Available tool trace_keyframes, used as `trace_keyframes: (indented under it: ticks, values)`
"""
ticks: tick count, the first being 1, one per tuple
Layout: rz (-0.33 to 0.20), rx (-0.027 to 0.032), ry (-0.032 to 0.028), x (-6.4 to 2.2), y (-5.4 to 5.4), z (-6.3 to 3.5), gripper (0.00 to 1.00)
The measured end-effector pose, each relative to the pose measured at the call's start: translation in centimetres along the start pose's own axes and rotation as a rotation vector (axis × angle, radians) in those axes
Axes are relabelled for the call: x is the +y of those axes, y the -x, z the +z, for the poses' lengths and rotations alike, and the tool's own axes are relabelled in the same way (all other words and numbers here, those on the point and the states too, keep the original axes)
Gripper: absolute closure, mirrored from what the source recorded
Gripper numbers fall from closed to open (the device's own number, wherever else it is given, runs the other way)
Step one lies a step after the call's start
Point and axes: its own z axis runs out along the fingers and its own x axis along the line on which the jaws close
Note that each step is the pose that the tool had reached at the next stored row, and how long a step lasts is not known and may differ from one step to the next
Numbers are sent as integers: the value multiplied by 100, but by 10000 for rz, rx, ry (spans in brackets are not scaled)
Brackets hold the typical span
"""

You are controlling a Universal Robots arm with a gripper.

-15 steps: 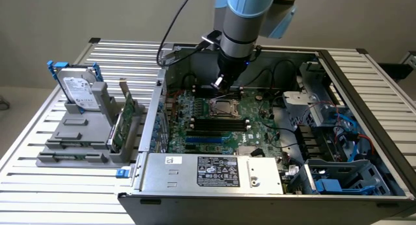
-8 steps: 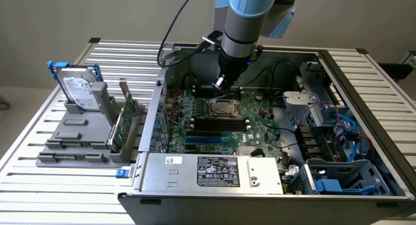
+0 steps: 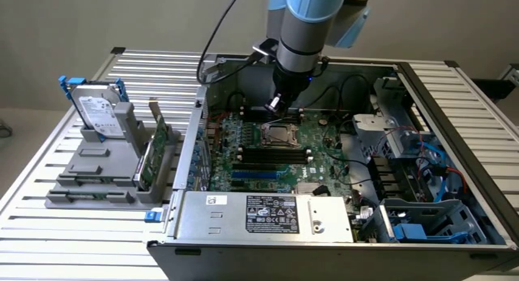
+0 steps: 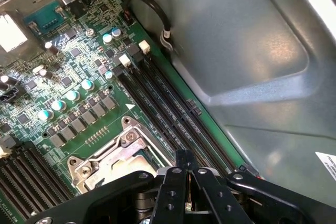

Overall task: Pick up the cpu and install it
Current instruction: 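Install the first cpu locking lever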

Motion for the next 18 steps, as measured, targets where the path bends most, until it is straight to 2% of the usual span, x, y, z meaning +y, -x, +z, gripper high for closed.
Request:
trace_keyframes:
  ticks: [11, 18]
  values:
    - [-80, 20, 13, -21, 3, 43, 89]
    - [-77, 65, 62, -30, 5, 58, 89]
